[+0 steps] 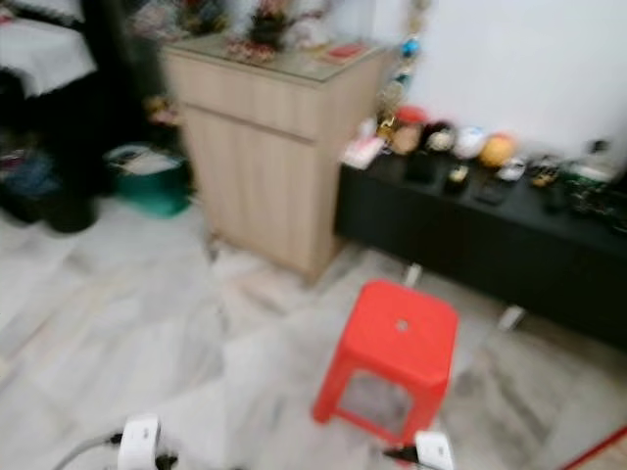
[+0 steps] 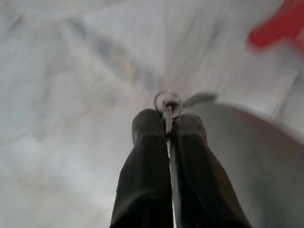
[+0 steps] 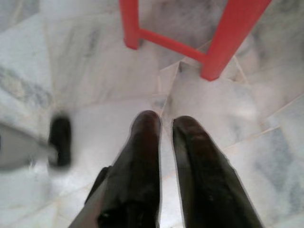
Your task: Hang keys on a hook
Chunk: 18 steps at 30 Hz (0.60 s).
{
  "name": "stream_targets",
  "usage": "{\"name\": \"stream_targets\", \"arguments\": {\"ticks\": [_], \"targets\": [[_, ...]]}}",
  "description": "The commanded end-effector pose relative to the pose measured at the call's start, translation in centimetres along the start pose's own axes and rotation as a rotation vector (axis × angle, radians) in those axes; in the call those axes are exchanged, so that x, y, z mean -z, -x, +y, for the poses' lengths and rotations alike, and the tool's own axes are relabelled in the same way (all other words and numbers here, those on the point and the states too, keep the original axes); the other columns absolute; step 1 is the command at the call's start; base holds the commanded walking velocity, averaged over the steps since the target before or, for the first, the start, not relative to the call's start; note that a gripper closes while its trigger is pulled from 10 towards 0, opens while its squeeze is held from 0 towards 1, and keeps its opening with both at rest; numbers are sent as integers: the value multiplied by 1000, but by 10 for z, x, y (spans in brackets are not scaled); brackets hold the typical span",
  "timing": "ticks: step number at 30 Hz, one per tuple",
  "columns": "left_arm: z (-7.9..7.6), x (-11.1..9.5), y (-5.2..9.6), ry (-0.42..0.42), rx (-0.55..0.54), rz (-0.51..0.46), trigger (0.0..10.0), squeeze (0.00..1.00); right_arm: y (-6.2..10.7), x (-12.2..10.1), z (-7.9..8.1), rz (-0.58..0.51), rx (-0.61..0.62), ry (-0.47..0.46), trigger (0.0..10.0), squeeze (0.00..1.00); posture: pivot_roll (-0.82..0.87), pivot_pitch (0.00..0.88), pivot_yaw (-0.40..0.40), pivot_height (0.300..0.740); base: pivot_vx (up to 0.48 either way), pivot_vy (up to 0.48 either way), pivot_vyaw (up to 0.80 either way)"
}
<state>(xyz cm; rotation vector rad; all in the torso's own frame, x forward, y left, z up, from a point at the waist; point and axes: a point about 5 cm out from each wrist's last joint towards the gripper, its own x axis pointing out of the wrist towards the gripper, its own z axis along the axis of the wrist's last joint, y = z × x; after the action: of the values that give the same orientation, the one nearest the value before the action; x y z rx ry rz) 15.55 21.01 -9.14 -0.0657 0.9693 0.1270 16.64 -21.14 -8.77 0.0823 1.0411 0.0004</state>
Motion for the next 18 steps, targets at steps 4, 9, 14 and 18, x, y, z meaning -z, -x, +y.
{"name": "stream_targets", "arguments": {"ticks": [4, 9, 14, 18], "targets": [[8, 9, 3, -19, -12, 41, 10000, 0, 0, 1, -1, 5, 0, -16, 10000, 0, -45, 0, -52, 740, -351, 0, 0], [10, 14, 4, -28, -18, 54, 10000, 0, 0, 1, -1, 3, 0, -20, 10000, 0, -40, 0, -54, 740, -190, 0, 0], [2, 18, 4, -25, -15, 63, 10000, 0, -2, -1, 10, -1, -17, -29, 10000, 0, -35, 0, -62, 740, 0, 0, 0], [-7, 19, 3, -30, -7, 61, 10000, 0, -3, -2, 14, -2, -20, -36, 10000, 0, -31, 0, -67, 740, 0, 0, 0]]}}
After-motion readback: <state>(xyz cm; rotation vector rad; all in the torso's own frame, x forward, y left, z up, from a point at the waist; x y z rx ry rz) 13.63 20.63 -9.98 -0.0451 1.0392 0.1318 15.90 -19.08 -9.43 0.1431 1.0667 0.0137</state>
